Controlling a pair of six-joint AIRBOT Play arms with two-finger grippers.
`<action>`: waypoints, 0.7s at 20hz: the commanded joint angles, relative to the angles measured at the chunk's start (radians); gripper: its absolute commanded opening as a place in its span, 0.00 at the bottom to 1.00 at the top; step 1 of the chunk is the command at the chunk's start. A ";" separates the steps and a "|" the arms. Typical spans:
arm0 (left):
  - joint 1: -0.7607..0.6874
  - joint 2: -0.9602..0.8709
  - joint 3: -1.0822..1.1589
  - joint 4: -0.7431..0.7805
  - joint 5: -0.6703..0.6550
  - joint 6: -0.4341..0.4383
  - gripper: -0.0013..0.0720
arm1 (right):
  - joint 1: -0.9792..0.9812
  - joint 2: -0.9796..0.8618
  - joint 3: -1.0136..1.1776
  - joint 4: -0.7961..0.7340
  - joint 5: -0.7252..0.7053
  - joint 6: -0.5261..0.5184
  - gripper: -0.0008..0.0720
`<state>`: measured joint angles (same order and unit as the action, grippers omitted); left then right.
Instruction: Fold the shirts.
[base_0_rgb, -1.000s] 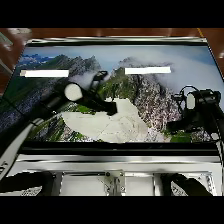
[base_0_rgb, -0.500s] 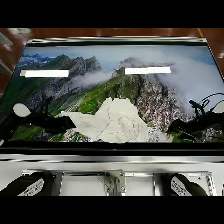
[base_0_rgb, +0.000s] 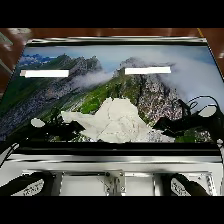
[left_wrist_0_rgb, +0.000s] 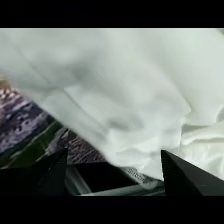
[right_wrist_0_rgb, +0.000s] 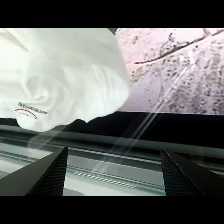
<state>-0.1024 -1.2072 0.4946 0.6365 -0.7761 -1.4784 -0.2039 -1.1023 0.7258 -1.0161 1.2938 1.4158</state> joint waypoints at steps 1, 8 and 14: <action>-0.072 -0.034 -0.008 -0.114 0.184 0.005 0.79 | 0.091 0.000 -0.028 0.012 -0.084 0.018 0.96; -0.087 -0.017 -0.007 -0.114 0.134 0.085 0.07 | 0.199 -0.074 -0.028 -0.004 -0.204 0.034 0.96; -0.086 0.073 -0.006 -0.114 0.051 0.150 0.07 | 0.208 -0.253 -0.028 0.104 -0.310 0.011 0.96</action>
<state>-0.1883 -1.1732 0.4877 0.5255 -0.6968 -1.3563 -0.0044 -1.2816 0.6983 -0.9802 1.0393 1.4464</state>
